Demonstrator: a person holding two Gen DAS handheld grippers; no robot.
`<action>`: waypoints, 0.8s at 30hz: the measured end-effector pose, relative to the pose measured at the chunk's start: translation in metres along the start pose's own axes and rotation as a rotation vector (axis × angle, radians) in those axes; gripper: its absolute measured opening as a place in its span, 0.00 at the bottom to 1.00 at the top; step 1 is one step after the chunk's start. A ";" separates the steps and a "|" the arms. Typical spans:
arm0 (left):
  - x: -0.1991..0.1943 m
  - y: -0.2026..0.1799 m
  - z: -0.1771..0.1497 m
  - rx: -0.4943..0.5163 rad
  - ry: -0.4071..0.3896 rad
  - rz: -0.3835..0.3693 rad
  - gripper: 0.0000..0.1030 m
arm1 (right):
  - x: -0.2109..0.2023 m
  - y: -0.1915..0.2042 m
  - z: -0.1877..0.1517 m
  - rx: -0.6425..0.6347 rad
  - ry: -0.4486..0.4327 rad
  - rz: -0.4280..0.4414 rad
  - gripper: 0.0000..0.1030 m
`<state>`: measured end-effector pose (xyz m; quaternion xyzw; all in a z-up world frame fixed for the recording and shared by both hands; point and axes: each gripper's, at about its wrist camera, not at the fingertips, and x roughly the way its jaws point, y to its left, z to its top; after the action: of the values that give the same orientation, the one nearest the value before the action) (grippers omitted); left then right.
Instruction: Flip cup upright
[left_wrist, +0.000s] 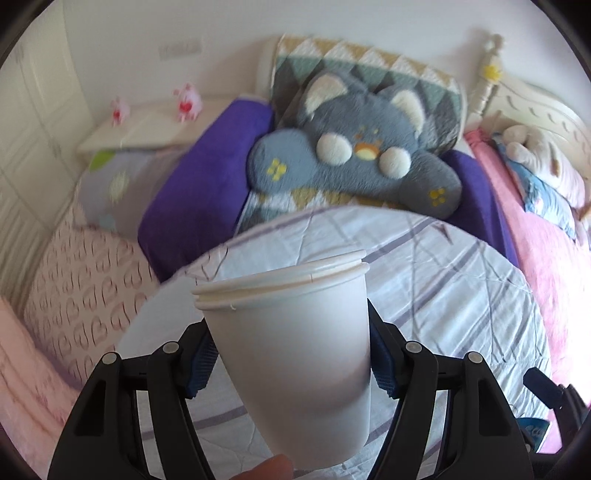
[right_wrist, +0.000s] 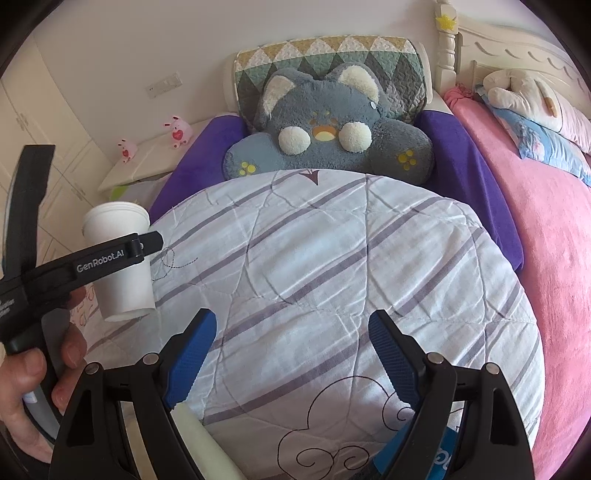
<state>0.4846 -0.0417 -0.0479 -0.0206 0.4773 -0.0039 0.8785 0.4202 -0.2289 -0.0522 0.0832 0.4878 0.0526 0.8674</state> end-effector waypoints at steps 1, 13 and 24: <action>-0.002 0.000 0.001 0.011 -0.015 -0.004 0.68 | -0.001 0.000 -0.001 0.002 -0.001 0.000 0.83; -0.017 0.001 -0.007 0.044 -0.101 -0.027 0.69 | -0.004 -0.004 -0.013 0.013 -0.002 -0.001 0.83; -0.009 0.000 -0.023 0.059 -0.077 -0.026 0.69 | -0.007 -0.003 -0.024 0.010 0.002 -0.004 0.83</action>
<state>0.4605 -0.0419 -0.0531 -0.0012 0.4423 -0.0285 0.8964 0.3961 -0.2307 -0.0587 0.0866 0.4889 0.0483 0.8667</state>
